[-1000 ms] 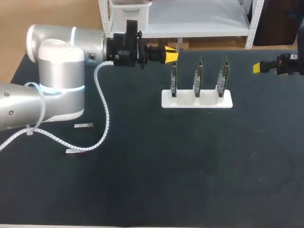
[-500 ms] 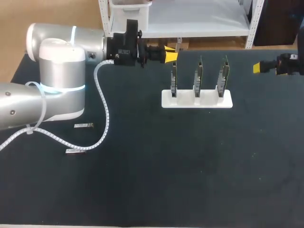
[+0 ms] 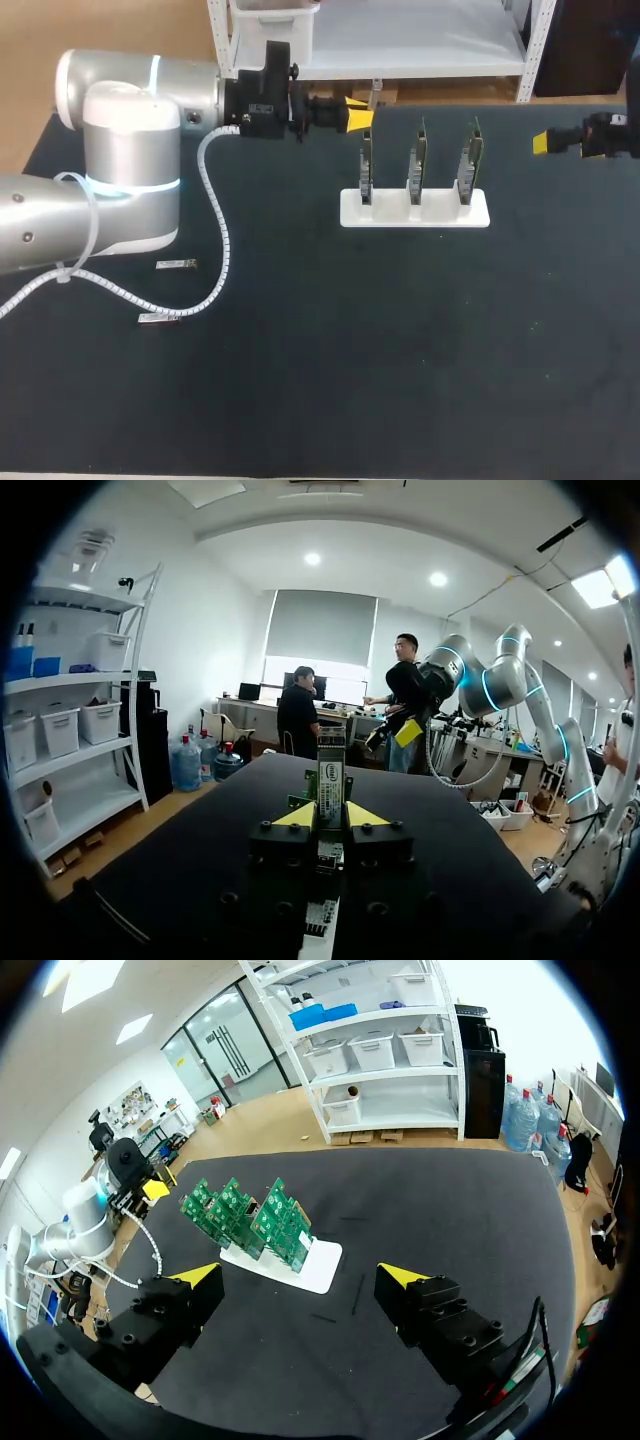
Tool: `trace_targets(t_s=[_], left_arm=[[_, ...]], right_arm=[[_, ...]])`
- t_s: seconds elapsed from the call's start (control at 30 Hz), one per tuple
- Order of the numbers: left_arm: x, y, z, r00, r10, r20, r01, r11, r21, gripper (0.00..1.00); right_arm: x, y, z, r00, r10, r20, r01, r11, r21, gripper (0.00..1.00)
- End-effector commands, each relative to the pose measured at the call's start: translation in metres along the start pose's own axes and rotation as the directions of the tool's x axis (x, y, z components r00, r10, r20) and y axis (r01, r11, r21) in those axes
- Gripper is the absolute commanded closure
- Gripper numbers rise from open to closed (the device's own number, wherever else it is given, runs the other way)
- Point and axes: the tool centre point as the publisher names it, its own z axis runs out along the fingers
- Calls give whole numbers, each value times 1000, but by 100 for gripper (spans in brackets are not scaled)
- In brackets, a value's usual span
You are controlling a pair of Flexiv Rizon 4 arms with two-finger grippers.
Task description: Pick up the optical module with the left hand, and insert it into the network port with the right hand.
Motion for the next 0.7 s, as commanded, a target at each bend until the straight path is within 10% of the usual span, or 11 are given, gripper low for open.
trace_targets(t_s=[0.03,0.7], left_arm=[[0,0,1,1000,1,-1,-1,1000,-2,100],[0,0,1,1000,1,-1,-1,1000,-2,100]], right_arm=[[-5,0,5,1000,-22,-17,21,999,-36,0],[-89,49,60,870,-485,-93,408,811,-419,0]])
